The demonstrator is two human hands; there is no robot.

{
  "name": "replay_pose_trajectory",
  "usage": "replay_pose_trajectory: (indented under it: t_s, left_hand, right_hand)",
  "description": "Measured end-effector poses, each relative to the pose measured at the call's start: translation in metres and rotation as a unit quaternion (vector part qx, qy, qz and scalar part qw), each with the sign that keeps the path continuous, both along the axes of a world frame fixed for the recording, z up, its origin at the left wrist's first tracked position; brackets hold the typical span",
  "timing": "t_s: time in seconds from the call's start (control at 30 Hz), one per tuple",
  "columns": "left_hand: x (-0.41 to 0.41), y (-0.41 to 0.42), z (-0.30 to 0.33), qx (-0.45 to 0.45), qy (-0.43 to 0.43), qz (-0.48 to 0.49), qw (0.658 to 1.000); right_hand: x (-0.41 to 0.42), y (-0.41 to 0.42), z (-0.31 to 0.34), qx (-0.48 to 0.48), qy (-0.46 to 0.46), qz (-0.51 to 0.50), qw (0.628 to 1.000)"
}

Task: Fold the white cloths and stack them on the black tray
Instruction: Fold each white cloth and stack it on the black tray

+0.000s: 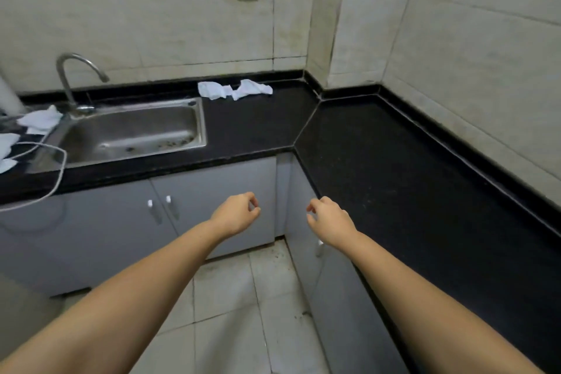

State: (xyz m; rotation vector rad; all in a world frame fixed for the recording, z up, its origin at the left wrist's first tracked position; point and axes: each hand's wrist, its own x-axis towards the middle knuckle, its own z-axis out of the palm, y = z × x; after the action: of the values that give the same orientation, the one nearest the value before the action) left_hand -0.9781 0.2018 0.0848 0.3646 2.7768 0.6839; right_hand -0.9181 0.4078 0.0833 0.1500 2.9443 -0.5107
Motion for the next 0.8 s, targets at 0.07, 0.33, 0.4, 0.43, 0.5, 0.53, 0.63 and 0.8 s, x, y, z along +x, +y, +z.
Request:
replay_pose_trajectory:
  t_s: [0.07,0.33,0.4,0.43,0.5,0.53,0.63,0.8]
  left_hand:
    - [-0.039,-0.005,0.001,0.004,-0.005,0.024,1.000]
    - [-0.181,-0.017,-0.007,0.021,-0.024,0.075,0.997]
    - [-0.221,-0.014,-0.010,0.017,-0.020,0.074,0.997]
    - [-0.244,-0.013,-0.013,0.023,-0.023,0.077,0.996]
    - [-0.291,-0.010,-0.020,0.025,-0.023,0.066,0.997]
    - [-0.301,-0.010,-0.021,0.027,-0.026,0.064,0.997]
    - [-0.391,-0.007,-0.029,0.019,-0.033,0.056,0.998]
    - [-0.505,0.007,-0.034,0.023,-0.039,0.047,0.998]
  right_hand:
    - [-0.045,-0.004,0.001,-0.008,-0.006,0.014,1.000]
    - [-0.207,-0.009,-0.009,-0.014,-0.029,0.059,0.998]
    - [-0.251,-0.007,-0.012,-0.017,-0.031,0.059,0.998]
    - [-0.275,-0.006,-0.015,-0.023,-0.029,0.056,0.998]
    - [-0.320,-0.003,-0.018,-0.024,-0.024,0.054,0.998]
    - [-0.327,-0.003,-0.017,-0.028,-0.027,0.050,0.998]
    - [-0.402,0.003,-0.024,-0.036,-0.032,0.021,0.999]
    - [-0.504,0.017,-0.028,-0.040,-0.063,-0.001,0.997]
